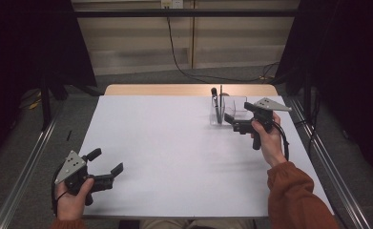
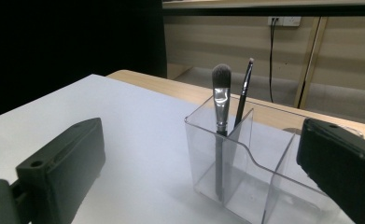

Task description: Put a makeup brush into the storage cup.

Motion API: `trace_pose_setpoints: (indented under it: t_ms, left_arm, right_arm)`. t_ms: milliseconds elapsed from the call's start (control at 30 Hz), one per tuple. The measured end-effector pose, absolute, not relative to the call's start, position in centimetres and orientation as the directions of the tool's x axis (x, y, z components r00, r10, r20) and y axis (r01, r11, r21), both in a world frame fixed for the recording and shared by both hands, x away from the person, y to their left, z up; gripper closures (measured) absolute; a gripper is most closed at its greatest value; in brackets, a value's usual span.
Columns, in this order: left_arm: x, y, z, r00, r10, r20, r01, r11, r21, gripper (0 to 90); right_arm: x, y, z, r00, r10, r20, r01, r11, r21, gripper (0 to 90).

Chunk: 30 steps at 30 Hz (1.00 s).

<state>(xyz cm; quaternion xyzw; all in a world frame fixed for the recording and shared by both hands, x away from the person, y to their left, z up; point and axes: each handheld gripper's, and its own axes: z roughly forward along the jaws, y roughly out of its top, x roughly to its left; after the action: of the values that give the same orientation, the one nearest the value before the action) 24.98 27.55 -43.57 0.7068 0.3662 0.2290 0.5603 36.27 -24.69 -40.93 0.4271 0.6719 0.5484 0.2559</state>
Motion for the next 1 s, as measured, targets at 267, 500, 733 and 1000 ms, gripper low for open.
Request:
trace_pose_setpoints:
  t_ms: [267, 500, 733, 1000]
  left_arm:
    - [24.9, 27.6, -43.6, 0.624, 0.777, -0.086, 0.26, -0.102, 0.96, 2.9]
    - [24.9, 27.5, -43.6, 0.625, 0.777, -0.08, 0.257, -0.107, 0.961, 2.9]
    - [24.9, 27.5, -43.6, 0.621, 0.779, -0.08, 0.255, -0.105, 0.961, 2.9]
    - [24.9, 27.5, -43.6, 0.624, 0.778, -0.079, 0.252, -0.104, 0.962, 2.9]
  right_arm:
    - [34.7, -25.3, -41.4, -0.494, 0.864, 0.099, 0.291, 0.057, 0.955, 0.9]
    - [33.1, -25.6, -41.4, -0.497, 0.863, 0.092, 0.278, 0.058, 0.959, 1.1]
    - [31.6, -25.8, -41.2, -0.498, 0.863, 0.083, 0.26, 0.057, 0.964, 1.1]
    - [29.8, -26.5, -41.5, -0.488, 0.869, 0.074, 0.252, 0.059, 0.966, 1.1]
